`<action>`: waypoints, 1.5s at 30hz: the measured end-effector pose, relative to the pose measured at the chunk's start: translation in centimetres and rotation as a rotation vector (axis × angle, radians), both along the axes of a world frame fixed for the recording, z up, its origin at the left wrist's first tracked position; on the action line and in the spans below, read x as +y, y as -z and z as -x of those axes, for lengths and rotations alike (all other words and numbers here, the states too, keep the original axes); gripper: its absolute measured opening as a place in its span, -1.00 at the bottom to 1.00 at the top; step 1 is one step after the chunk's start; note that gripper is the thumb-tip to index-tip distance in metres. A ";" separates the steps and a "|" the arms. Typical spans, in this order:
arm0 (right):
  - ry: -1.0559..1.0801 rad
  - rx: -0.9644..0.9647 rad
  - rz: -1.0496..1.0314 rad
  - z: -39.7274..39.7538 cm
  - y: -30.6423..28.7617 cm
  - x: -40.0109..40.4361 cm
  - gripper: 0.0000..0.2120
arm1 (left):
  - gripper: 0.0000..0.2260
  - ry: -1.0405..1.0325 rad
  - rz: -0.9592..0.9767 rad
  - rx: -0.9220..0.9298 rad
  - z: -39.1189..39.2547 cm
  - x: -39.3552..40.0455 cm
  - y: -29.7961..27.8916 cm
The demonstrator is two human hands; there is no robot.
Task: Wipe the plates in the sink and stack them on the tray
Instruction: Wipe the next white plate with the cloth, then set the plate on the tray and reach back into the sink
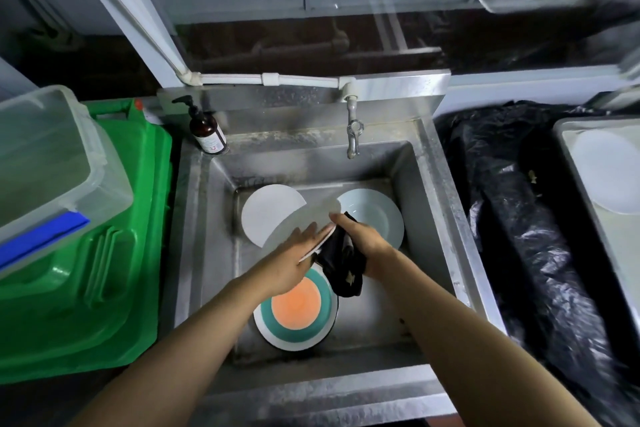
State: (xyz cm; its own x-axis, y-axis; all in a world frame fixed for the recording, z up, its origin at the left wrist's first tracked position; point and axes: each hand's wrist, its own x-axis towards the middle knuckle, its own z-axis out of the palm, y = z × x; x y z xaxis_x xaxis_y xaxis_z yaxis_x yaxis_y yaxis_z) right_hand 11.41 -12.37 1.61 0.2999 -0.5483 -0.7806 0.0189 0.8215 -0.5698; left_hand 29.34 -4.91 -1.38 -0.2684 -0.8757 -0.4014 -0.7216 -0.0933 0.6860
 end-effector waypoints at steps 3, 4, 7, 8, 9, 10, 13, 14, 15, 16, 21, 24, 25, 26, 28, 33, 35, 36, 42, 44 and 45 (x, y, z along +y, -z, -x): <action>-0.013 0.184 0.036 1.0 -0.5 0.2 -0.81 | -0.26 0.213 0.076 -0.279 -0.4 0.1 -0.4; -0.007 0.228 0.046 1.3 -0.5 0.3 -0.86 | -0.37 0.241 0.097 -0.335 -0.3 0.0 -0.6; 0.039 0.315 0.045 2.6 -0.2 0.4 -0.83 | -0.31 0.258 0.118 -0.442 -0.5 -0.5 -0.9; 0.060 0.341 0.055 3.4 0.1 0.3 -0.80 | -0.27 0.249 0.117 -0.472 -0.7 -0.7 -0.9; 0.073 0.363 0.059 4.3 -0.1 0.3 -0.78 | -0.30 0.240 0.136 -0.484 -0.8 -1.0 -1.0; 0.096 0.374 0.066 5.1 -0.3 0.2 -0.77 | -0.35 0.225 0.153 -0.482 -0.8 -1.2 -1.3; 0.190 0.377 0.084 8.2 -1.3 0.4 -0.74 | -0.36 0.233 0.203 -0.458 -0.2 -2.6 -1.9; 0.225 0.375 0.092 9.5 -1.5 0.4 -0.73 | -0.36 0.231 0.208 -0.430 0.3 -3.2 -2.3; 0.262 0.375 0.088 10.8 -1.9 0.5 -0.73 | -0.39 0.231 0.233 -0.400 1.0 -3.9 -2.7; 0.306 0.355 0.086 12.0 -2.3 0.5 -0.74 | -0.43 0.235 0.292 -0.374 1.8 -4.6 -3.0; 0.529 0.356 0.080 19.5 -4.6 0.3 -0.79 | -0.80 0.157 0.375 -0.315 7.6 -8.4 -4.2; 0.600 0.391 0.103 24.6 -6.2 -0.5 -0.73 | -0.84 0.162 0.364 -0.308 12.4 -10.8 -5.4; 0.616 0.402 0.108 26.4 -6.8 -0.8 -0.79 | -0.82 0.165 0.368 -0.303 14.1 -11.7 -5.7; 0.632 0.410 0.116 28.4 -7.0 -1.4 -0.84 | -0.81 0.170 0.374 -0.298 15.8 -12.7 -6.0; 0.674 0.437 0.123 32.3 -7.2 -2.8 -0.82 | -0.77 0.164 0.373 -0.297 19.4 -14.4 -6.6; 0.723 0.419 0.118 41.7 -7.7 -6.0 -0.84 | -0.72 0.122 0.301 -0.308 28.1 -18.5 -7.7; 0.738 0.393 0.124 45.1 -7.6 -7.2 -0.83 | -0.78 0.124 0.287 -0.318 30.9 -20.1 -7.4; 0.746 0.390 0.122 46.8 -7.2 -7.7 -0.80 | -0.82 0.120 0.283 -0.320 32.1 -20.8 -7.1; 0.750 0.398 0.039 53.8 -5.9 -10.3 -0.69 | -0.89 0.126 0.246 -0.337 36.9 -24.0 -5.0; 0.741 0.393 0.018 55.2 -5.1 -11.1 -0.68 | -0.91 0.128 0.228 -0.348 37.8 -24.7 -4.0; 0.740 0.388 0.011 55.8 -4.6 -11.5 -0.67 | -0.92 0.126 0.221 -0.351 38.1 -25.0 -3.6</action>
State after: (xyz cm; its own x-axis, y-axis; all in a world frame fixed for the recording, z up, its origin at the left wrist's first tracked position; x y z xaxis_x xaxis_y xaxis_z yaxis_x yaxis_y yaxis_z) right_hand -44.39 -23.84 6.23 -0.4299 -0.5061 -0.7477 0.3522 0.6685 -0.6550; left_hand -8.77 -29.92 2.23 -0.2592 -0.9199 -0.2942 -0.9110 0.1317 0.3907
